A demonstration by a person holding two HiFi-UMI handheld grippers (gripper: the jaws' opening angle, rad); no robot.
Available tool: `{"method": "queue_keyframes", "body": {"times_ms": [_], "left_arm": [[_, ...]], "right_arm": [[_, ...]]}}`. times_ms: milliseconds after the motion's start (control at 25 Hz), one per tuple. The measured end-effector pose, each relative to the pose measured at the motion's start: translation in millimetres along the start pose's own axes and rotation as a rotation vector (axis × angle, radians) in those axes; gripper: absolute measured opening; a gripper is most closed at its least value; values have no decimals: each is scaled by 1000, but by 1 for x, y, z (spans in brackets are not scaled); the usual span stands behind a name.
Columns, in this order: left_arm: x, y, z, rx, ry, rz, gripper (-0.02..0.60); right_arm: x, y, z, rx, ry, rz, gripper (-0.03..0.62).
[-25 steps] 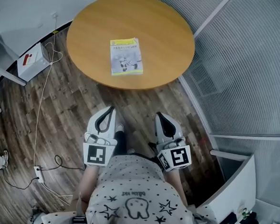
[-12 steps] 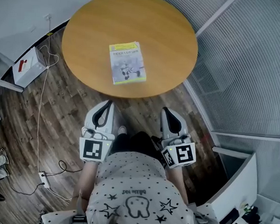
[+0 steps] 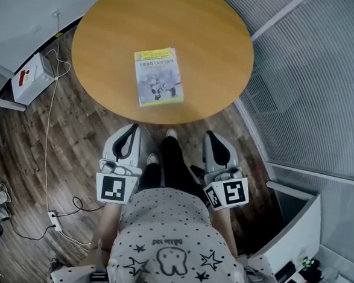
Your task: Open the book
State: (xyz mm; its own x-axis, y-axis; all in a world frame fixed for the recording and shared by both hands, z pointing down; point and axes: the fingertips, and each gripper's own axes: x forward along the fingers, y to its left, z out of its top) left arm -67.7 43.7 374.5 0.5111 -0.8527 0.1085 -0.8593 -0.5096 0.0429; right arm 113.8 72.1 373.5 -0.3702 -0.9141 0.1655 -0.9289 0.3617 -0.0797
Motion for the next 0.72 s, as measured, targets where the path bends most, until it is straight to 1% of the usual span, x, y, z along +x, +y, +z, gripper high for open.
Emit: {"method": "queue_keyframes", "body": {"times_ms": [200, 280, 360, 560, 720], "left_arm": [[30, 21, 2, 8, 10, 70, 9], [45, 25, 5, 12, 9, 87, 9], [62, 29, 10, 18, 0, 101, 9], [102, 40, 25, 30, -27, 179, 9], [123, 40, 31, 36, -26, 215, 9]], "right_arm": [[39, -17, 2, 3, 20, 63, 3], [56, -26, 6, 2, 21, 91, 3], [72, -40, 11, 3, 13, 110, 3], [111, -81, 25, -4, -9, 142, 3], [132, -102, 33, -1, -16, 173, 3]]}}
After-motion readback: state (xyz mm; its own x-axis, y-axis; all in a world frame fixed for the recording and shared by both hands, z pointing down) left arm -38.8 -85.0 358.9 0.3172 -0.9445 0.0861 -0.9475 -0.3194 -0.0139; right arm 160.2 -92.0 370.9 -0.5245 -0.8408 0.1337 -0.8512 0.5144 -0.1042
